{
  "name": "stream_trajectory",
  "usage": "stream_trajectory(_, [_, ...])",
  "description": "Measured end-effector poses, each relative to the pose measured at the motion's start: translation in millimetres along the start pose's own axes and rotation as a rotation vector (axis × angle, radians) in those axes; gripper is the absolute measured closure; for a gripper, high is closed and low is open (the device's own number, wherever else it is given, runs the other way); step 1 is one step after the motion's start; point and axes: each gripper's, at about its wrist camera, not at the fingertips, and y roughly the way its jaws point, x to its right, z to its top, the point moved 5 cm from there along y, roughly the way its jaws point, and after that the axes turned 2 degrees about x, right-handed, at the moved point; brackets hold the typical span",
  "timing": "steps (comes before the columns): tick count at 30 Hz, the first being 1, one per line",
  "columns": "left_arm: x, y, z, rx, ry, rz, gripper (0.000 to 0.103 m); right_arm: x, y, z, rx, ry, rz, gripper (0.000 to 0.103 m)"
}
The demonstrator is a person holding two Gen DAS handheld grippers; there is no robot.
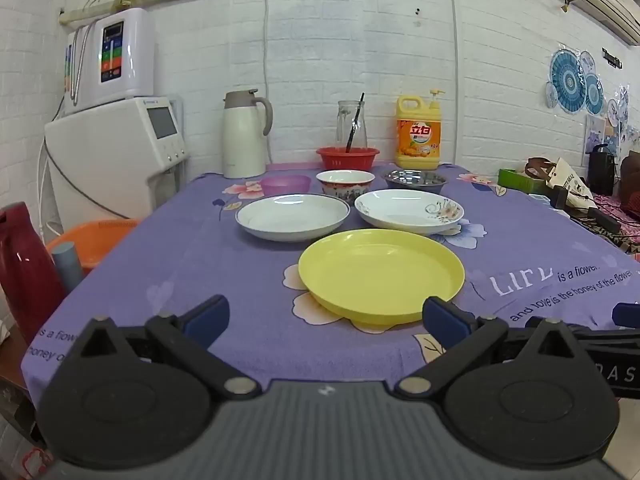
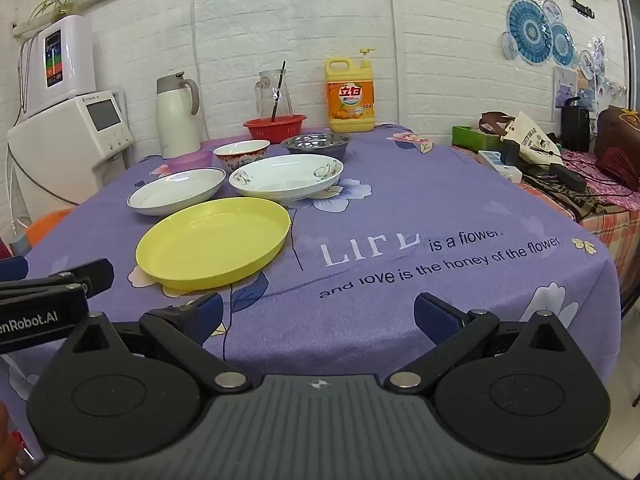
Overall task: Organize plates and bowls
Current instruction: 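Move the left tool toward the rim of the yellow plastic plate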
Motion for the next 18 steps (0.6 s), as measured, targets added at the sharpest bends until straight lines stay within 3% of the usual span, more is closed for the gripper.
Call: stream_trajectory(18, [-2.8, 4.4, -4.5, -0.021, -0.018, 0.000, 0.001, -0.5, 1.7, -2.0, -0.009, 0.000, -0.002, 0.000])
